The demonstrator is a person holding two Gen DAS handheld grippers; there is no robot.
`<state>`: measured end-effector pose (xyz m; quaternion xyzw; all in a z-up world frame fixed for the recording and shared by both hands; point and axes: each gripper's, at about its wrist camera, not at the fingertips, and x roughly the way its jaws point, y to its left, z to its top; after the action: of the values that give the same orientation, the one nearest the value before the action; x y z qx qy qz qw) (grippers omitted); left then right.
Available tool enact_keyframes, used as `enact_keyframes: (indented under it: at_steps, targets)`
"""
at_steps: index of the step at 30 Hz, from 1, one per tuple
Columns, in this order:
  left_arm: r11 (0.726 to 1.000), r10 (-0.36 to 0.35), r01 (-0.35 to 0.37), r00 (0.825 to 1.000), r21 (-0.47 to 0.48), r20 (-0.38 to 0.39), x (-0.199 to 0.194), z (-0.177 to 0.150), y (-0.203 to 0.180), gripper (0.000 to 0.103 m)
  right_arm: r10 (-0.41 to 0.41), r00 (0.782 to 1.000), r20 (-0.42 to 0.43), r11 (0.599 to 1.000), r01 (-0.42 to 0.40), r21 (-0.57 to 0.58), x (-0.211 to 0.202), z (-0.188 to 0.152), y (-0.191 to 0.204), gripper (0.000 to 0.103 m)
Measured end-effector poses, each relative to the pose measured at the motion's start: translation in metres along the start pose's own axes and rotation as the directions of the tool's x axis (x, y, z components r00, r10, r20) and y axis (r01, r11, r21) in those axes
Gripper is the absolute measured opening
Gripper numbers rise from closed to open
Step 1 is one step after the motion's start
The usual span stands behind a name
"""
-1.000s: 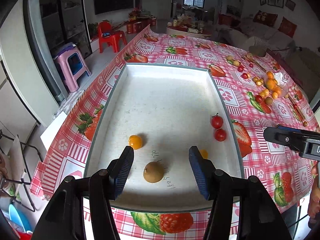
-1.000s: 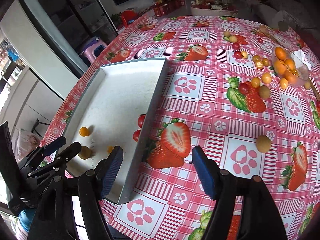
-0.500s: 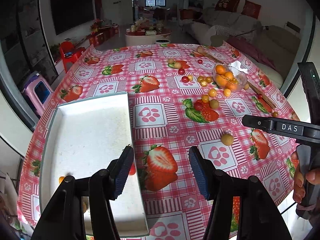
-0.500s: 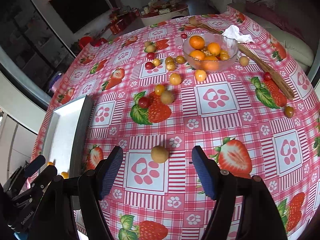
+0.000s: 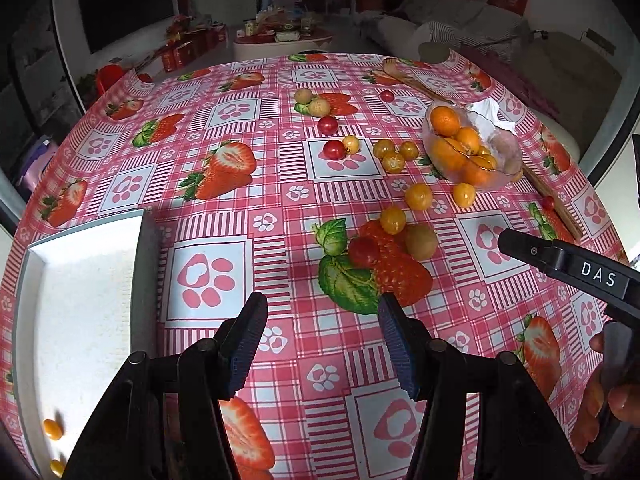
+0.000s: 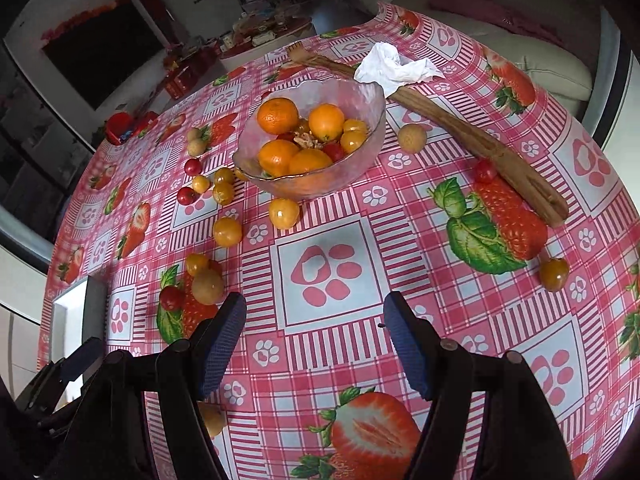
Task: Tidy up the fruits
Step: 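Reach both tools toward the glass bowl and grasp a yellow tomato with the right tool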
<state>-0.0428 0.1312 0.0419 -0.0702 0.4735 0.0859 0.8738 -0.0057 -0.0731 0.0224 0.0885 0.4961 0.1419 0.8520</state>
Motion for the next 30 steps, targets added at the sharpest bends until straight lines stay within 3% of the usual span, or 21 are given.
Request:
enact_keyframes:
  at_steps: [8,17,20,21,23,25,30]
  targets:
    - [1.000,0.001,-0.001,1.000,0.018,-0.003,0.036,0.017,-0.012,0.059,-0.037,0.997,0.070,0.999,0.038,-0.014,0.031,0.017,0.010,0.069]
    - [0.999,0.018,-0.018,1.000,0.046,0.011,0.051,0.020,-0.021,0.059,-0.065,0.992,0.112,0.997,0.070,-0.045,0.046,0.029,0.025,0.068]
    - [0.999,0.012,-0.012,1.000,0.041,0.012,0.052,0.021,-0.021,0.059,-0.069,0.990,0.120,0.996,0.075,-0.044,0.049,0.032,0.029,0.047]
    - [0.999,0.011,-0.012,1.000,0.038,0.013,0.052,0.021,-0.020,0.059,-0.064,0.991,0.120,0.997,0.069,-0.040,0.050,0.032,0.029,0.029]
    - [0.999,0.009,-0.010,1.000,0.040,0.020,0.052,0.020,-0.020,0.053,-0.042,0.992,0.117,0.999,0.044,-0.020,0.051,0.032,0.028,0.024]
    - [0.999,-0.006,0.004,1.000,0.047,0.026,0.050,0.020,-0.019,0.026,-0.022,0.993,0.114,1.000,0.023,-0.012,0.050,0.031,0.026,0.024]
    - [0.999,-0.043,0.042,0.999,0.031,0.024,0.046,0.017,-0.017,0.022,0.016,0.996,0.087,1.000,-0.016,0.003,0.042,0.025,0.016,0.024]
